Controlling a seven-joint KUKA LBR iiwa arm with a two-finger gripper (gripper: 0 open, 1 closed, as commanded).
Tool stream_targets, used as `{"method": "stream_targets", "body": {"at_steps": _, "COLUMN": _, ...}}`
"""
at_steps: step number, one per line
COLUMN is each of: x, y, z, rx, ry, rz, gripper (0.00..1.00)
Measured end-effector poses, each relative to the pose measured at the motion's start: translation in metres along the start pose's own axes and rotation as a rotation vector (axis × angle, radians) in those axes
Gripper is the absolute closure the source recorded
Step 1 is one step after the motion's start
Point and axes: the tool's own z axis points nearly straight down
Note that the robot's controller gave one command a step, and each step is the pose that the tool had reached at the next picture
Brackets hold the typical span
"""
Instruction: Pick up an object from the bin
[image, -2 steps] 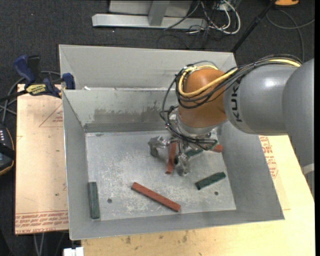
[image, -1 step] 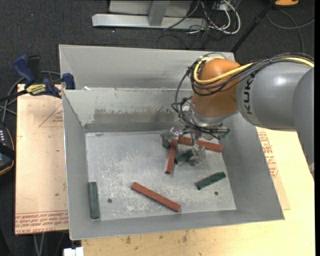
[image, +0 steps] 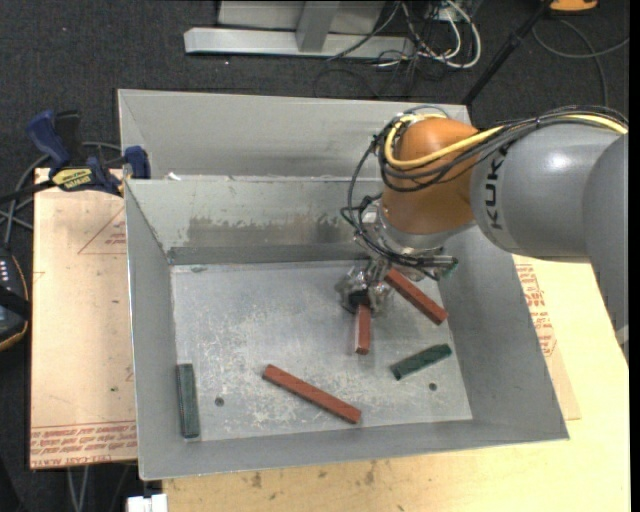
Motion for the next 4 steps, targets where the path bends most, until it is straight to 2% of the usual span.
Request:
{"method": "stream_targets", "body": {"at_steps": 1, "x": -0.003, "y": 0.020, "z": -0.088, "rx": 0.003, "ry": -0.001, "rz": -0.427, "gripper": 1.00}}
{"method": "stream_targets", "body": {"at_steps": 2, "x": 0.005, "y": 0.000, "z": -0.167, "rx": 0.009, "ry": -0.003, "rz": -0.412, "gripper": 1.00}}
{"method": "stream_targets", "body": {"at_steps": 3, "x": 0.007, "y": 0.017, "z": -0.101, "rx": -0.009, "ry": 0.004, "rz": -0.382, "gripper": 1.00}}
{"method": "stream_targets", "body": {"at_steps": 4, "x": 0.007, "y": 0.015, "z": -0.105, "rx": -0.003, "ry": 0.001, "rz": -0.379, "gripper": 0.00}}
